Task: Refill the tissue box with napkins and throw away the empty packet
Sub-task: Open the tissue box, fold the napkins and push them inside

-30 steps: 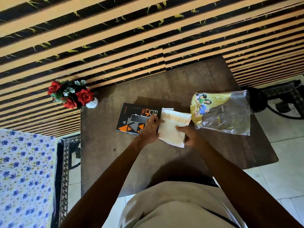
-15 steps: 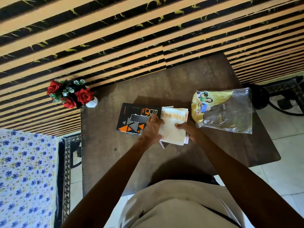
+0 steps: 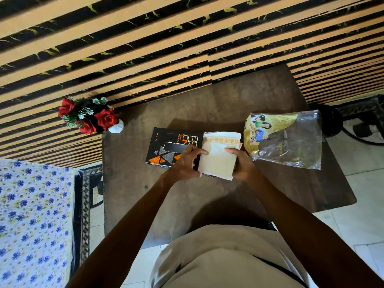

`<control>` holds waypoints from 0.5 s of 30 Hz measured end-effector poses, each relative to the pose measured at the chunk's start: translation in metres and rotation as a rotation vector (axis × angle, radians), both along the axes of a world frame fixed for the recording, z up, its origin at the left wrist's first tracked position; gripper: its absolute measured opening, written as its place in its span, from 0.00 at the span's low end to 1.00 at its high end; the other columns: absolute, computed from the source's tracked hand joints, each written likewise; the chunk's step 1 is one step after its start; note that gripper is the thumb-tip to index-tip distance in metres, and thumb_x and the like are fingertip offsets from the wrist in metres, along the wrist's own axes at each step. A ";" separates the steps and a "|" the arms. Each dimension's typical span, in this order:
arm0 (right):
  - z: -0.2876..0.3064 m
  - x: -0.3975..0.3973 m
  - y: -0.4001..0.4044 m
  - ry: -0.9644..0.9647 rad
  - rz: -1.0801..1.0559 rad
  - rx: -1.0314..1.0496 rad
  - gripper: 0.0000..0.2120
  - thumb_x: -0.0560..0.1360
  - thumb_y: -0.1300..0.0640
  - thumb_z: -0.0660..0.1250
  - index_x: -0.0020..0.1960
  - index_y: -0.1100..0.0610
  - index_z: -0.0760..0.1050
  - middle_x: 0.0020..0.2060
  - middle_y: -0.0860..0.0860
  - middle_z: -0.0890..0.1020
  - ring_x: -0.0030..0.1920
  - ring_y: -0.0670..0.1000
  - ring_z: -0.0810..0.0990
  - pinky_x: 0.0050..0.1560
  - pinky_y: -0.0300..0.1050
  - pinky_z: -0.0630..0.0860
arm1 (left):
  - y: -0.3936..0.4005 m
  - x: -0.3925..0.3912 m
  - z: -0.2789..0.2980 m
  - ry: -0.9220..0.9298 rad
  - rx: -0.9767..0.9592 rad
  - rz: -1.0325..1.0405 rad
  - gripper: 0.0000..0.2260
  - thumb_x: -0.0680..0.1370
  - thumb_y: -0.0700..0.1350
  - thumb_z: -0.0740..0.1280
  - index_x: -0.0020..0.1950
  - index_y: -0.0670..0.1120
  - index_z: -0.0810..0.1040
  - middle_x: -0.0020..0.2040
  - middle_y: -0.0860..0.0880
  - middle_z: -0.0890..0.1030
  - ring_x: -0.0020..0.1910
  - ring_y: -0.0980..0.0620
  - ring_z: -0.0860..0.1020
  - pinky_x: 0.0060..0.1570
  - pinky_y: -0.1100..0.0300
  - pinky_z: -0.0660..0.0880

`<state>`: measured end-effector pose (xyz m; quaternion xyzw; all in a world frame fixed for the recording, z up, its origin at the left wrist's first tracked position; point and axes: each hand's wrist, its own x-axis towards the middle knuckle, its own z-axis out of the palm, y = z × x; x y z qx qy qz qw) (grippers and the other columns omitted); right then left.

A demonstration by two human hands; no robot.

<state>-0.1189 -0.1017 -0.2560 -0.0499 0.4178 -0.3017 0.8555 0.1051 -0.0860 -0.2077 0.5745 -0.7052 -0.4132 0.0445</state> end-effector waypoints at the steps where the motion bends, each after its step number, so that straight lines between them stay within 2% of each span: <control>1: 0.000 -0.001 0.001 -0.019 0.005 0.005 0.15 0.79 0.56 0.60 0.65 0.54 0.72 0.52 0.60 0.81 0.52 0.60 0.80 0.50 0.57 0.80 | 0.000 -0.001 -0.001 -0.002 -0.005 -0.001 0.31 0.66 0.40 0.76 0.67 0.49 0.70 0.63 0.47 0.65 0.60 0.50 0.66 0.51 0.65 0.71; 3: 0.002 -0.002 0.002 0.000 0.029 -0.009 0.14 0.79 0.57 0.59 0.64 0.53 0.72 0.51 0.59 0.82 0.52 0.59 0.80 0.49 0.55 0.81 | -0.001 -0.001 -0.002 -0.004 -0.001 -0.003 0.31 0.66 0.40 0.75 0.67 0.50 0.69 0.63 0.47 0.65 0.60 0.49 0.66 0.53 0.61 0.73; 5: -0.001 -0.003 -0.003 0.101 0.078 0.003 0.13 0.77 0.59 0.62 0.62 0.54 0.73 0.52 0.60 0.81 0.53 0.59 0.79 0.48 0.54 0.81 | -0.002 -0.001 -0.002 -0.004 0.006 0.003 0.31 0.66 0.39 0.75 0.66 0.49 0.69 0.63 0.47 0.66 0.60 0.50 0.67 0.52 0.61 0.74; 9: -0.010 -0.010 -0.016 0.431 0.155 -0.049 0.13 0.72 0.62 0.70 0.56 0.56 0.77 0.59 0.61 0.79 0.56 0.59 0.78 0.61 0.57 0.75 | -0.001 -0.002 -0.003 -0.010 0.017 0.011 0.32 0.64 0.40 0.76 0.66 0.51 0.70 0.62 0.48 0.66 0.60 0.49 0.67 0.56 0.54 0.76; 13: -0.016 -0.022 -0.026 0.602 0.262 -0.124 0.30 0.61 0.55 0.73 0.62 0.60 0.75 0.60 0.62 0.80 0.61 0.62 0.78 0.65 0.59 0.75 | -0.002 -0.004 -0.004 -0.044 0.032 -0.012 0.33 0.64 0.41 0.76 0.67 0.53 0.70 0.61 0.50 0.65 0.62 0.48 0.64 0.60 0.50 0.74; 15: -0.014 -0.024 -0.027 0.584 0.289 -0.154 0.24 0.66 0.58 0.73 0.61 0.60 0.75 0.58 0.60 0.81 0.60 0.61 0.78 0.63 0.58 0.76 | -0.003 -0.004 -0.004 -0.051 0.056 -0.014 0.34 0.64 0.40 0.76 0.67 0.54 0.69 0.61 0.50 0.65 0.63 0.48 0.64 0.61 0.50 0.74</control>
